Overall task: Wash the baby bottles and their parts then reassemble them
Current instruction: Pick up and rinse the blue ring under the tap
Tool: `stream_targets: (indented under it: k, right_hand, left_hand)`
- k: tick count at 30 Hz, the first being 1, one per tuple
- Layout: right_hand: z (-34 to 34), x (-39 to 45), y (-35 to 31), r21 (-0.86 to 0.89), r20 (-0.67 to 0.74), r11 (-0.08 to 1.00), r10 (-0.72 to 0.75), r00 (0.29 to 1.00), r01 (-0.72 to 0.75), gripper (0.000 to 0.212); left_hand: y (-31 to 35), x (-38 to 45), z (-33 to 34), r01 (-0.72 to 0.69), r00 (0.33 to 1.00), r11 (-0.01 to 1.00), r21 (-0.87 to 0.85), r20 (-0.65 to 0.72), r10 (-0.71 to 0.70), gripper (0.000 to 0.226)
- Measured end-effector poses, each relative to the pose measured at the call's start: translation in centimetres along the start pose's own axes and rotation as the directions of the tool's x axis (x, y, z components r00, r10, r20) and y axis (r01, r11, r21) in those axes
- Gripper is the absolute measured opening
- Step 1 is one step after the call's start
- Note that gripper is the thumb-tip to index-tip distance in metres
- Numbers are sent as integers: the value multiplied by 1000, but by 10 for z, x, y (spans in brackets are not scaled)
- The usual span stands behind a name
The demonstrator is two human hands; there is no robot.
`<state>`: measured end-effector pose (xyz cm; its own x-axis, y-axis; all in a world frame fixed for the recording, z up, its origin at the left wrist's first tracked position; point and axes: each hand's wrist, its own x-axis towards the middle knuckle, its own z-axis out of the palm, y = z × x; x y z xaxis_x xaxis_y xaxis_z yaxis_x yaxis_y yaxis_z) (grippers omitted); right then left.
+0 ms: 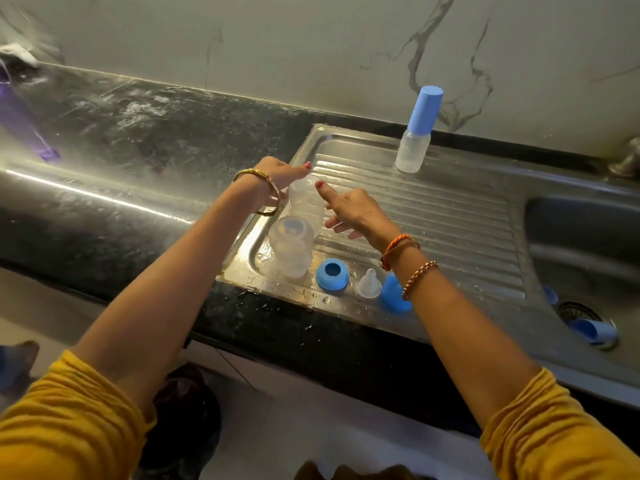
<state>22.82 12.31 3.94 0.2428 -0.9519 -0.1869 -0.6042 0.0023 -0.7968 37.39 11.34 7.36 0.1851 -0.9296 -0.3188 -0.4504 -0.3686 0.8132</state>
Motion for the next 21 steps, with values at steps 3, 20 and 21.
stream_targets:
  k: [3, 20, 21]
  right_hand:
    - [-2, -4, -2, -5, -27, 1000, -10, 1000, 10, 70]
    - [-204, -105, 147, -39, -877, 994, -85, 473, 107, 13]
    - [-218, -115, 167, -29, -903, 997, -56, 425, 70, 7]
  left_hand:
    - [4, -5, 4, -45, 998, 994, 98, -45, 49, 50]
    - [116, -83, 242, -618, 786, 785, -31, 4, 619, 20]
    - [118, -88, 269, -599, 798, 800, -42, 53, 600, 20]
